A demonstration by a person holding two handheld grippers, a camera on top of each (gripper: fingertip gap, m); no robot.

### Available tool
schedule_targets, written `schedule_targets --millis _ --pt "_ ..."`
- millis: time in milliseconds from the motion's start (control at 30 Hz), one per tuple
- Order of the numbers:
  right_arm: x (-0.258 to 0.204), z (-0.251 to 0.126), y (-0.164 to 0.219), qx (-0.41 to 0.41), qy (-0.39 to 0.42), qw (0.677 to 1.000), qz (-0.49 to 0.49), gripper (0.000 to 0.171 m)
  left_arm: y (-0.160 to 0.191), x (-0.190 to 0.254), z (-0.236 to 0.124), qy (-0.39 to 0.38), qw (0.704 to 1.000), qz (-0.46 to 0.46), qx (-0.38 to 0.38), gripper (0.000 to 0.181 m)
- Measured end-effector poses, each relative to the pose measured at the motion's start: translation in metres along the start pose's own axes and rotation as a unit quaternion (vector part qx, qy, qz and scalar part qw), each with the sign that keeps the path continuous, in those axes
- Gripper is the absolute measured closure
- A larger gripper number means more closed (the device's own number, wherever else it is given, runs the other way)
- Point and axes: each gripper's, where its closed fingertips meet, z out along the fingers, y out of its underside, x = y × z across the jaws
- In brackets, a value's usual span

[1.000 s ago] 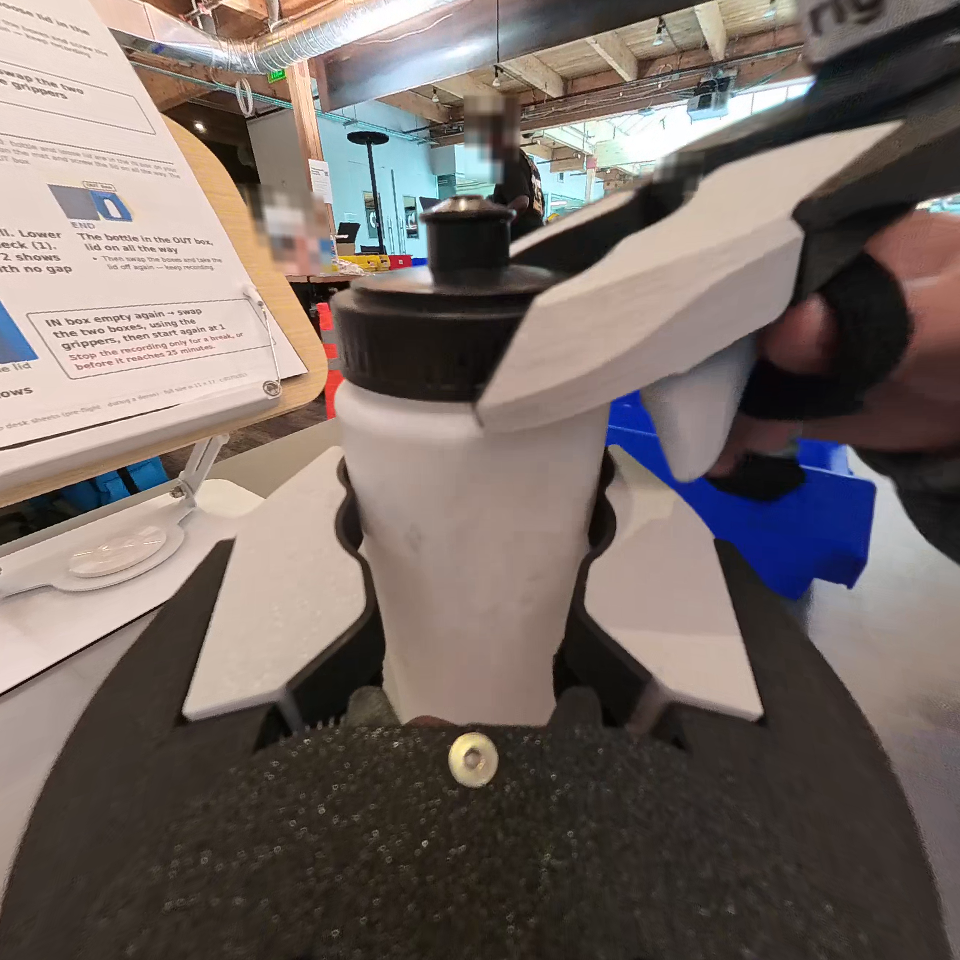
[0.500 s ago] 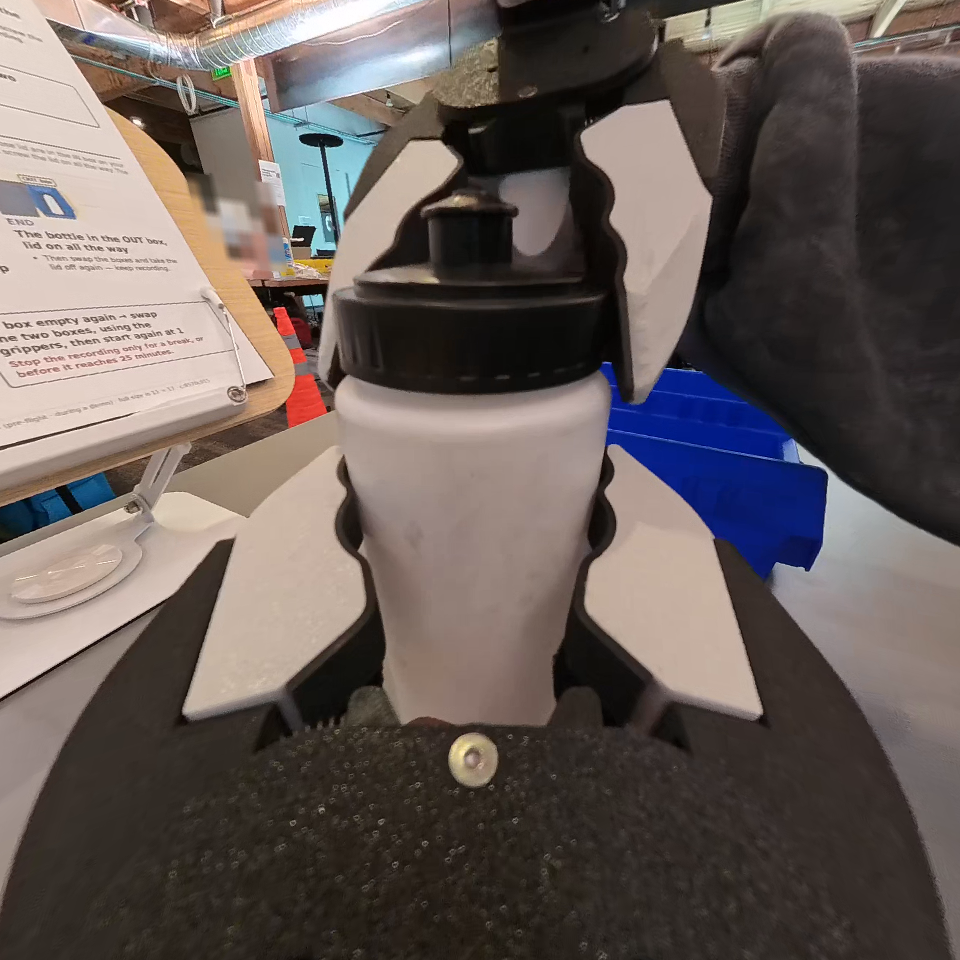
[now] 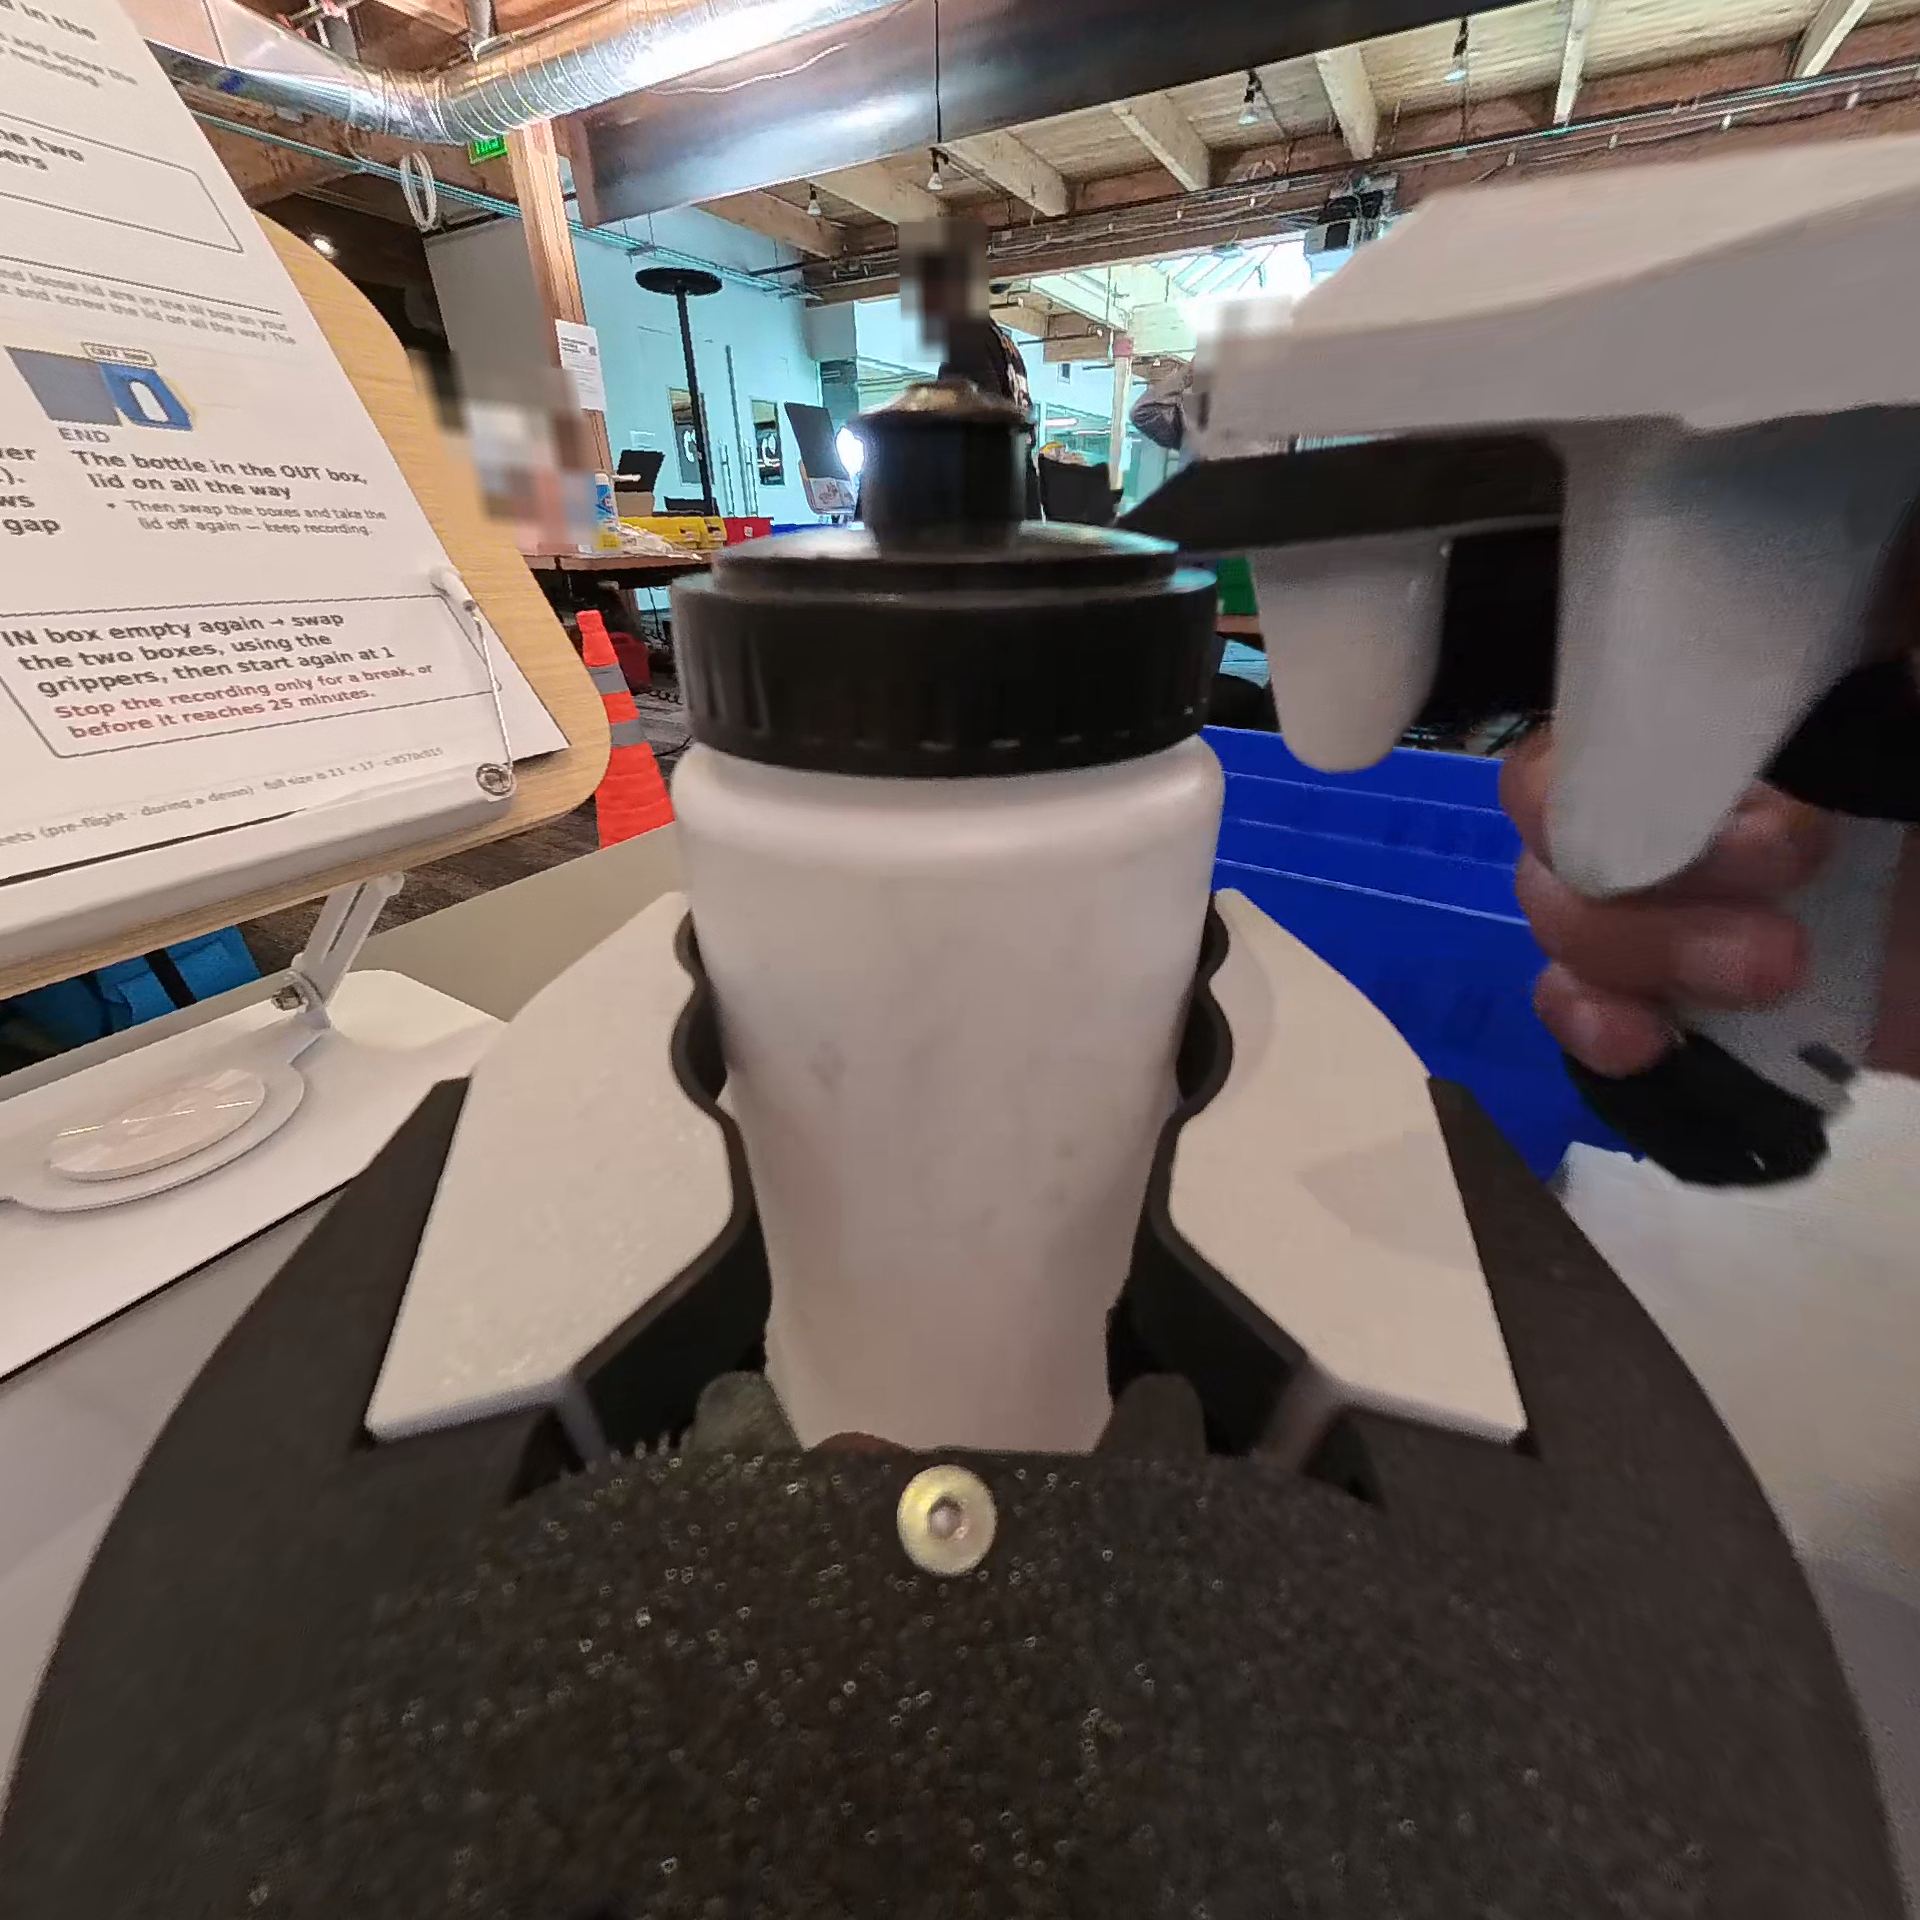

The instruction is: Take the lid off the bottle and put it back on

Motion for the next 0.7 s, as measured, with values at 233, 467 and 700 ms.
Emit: schedule_targets --millis 233,467,700 --pt "-0.023 0.017 0.021 -0.019 -0.016 1.000 0.009 0.079 0.000 0.000 0.000 0.001 1.000 0.000 -0.001 0.095" --pt "-0.028 0.027 0.020 -0.074 -0.150 0.986 -0.011 0.099 0.001 0.000 0.000 0.004 1.000 -0.001 -0.003 0.094" --pt "-0.032 0.023 0.025 -0.184 -0.391 0.899 -0.074 0.098 0.001 0.001 0.000 0.009 1.000 -0.002 -0.004 0.095"
